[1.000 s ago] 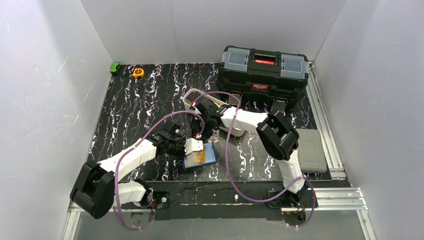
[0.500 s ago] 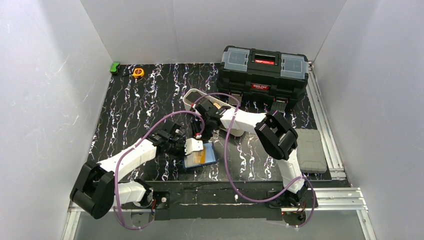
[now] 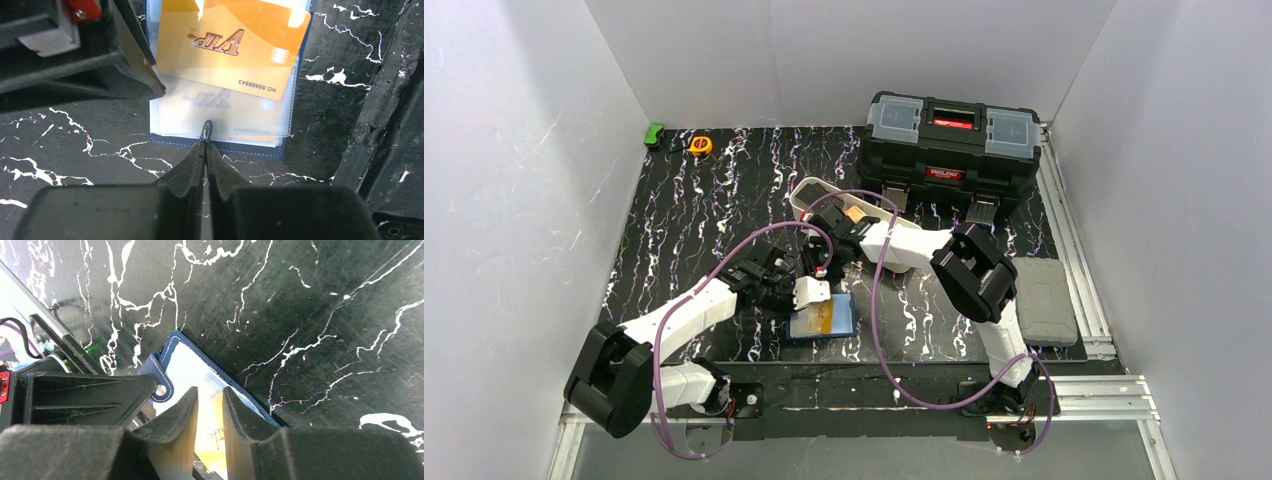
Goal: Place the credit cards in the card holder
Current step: Insert the credit card into the card holder.
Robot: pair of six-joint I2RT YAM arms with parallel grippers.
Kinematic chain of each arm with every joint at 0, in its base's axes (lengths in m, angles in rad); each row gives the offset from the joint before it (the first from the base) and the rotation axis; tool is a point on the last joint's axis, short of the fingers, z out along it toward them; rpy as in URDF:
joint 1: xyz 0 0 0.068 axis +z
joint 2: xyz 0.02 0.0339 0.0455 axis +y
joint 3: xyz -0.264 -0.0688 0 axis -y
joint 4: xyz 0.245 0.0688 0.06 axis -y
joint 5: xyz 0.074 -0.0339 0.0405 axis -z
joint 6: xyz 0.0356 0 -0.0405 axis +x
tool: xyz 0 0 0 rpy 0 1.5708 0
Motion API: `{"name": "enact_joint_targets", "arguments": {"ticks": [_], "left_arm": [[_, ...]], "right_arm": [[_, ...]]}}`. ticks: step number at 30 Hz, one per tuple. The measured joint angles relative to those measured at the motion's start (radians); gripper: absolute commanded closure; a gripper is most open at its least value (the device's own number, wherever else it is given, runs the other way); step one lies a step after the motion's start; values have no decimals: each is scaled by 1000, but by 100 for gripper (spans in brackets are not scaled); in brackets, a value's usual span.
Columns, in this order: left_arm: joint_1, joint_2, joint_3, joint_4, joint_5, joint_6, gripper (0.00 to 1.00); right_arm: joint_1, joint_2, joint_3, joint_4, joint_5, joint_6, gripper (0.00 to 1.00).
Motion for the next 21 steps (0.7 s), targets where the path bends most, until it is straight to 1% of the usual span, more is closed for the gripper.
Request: {"name": "enact_joint_targets", "arguments": {"ticks": [8, 13, 15, 18, 21], "left_arm": [[0, 0, 0, 0, 0, 0, 100], [0, -6, 0, 0, 0, 0, 100], [0, -9, 0, -1, 0, 0, 100], [0, -12, -2, -3, 0, 0, 100], [0, -12, -4, -3, 0, 0, 100]], "right_arm": [[2, 0, 7, -13, 11, -2, 65], [-45, -29, -4, -23, 34, -1, 64], [-64, -72, -41, -17, 40, 0, 64], [-93, -178, -146, -8, 47, 4, 64], [-92, -268, -257, 18, 25, 13, 64]]}}
